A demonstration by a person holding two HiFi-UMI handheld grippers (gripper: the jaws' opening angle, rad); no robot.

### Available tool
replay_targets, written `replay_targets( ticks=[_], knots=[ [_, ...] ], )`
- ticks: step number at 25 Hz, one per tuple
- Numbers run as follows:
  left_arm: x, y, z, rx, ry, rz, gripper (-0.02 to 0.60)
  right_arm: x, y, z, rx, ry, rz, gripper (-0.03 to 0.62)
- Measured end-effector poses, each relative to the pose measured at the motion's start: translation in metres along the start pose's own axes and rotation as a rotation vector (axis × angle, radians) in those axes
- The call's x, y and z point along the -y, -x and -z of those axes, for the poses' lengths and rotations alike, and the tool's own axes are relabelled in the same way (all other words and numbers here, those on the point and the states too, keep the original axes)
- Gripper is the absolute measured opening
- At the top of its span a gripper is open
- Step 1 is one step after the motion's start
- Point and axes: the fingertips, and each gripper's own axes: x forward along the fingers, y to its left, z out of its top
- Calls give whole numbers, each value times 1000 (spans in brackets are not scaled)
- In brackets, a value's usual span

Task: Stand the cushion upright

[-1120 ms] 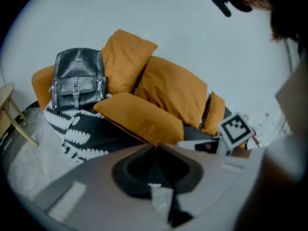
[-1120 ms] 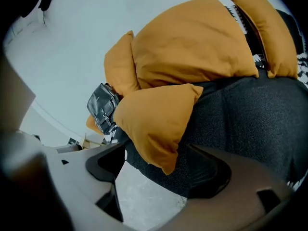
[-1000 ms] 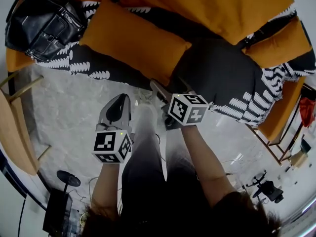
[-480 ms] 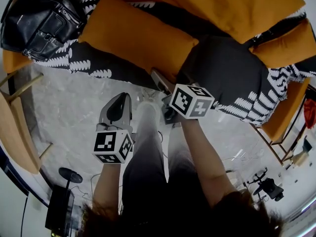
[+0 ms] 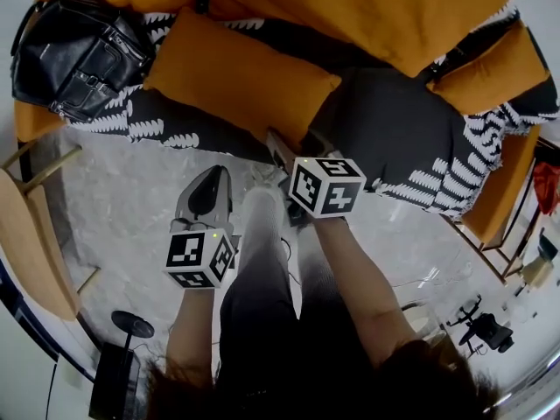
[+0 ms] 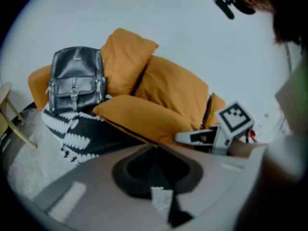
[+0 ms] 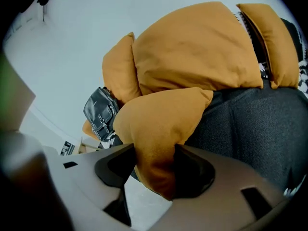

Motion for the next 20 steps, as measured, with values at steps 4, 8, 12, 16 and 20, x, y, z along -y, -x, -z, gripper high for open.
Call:
replay_targets(
  ticks=[4, 8, 12, 16, 20],
  knots=[
    [2, 12, -10, 12, -7, -1, 30, -13, 15, -7, 22, 51, 9, 193],
    [4, 30, -23, 34, -21, -18, 29, -23, 31, -13, 40, 50, 1, 152],
    [12, 44, -35, 57, -38, -31, 29, -29, 50, -22, 67, 48, -14, 130],
    [23, 57, -41, 70, -50, -37, 29, -32, 73, -25, 84, 55, -19, 117],
    [47, 69, -46, 85, -67, -23, 29, -26, 105, -27, 103, 19, -23, 106]
  ],
)
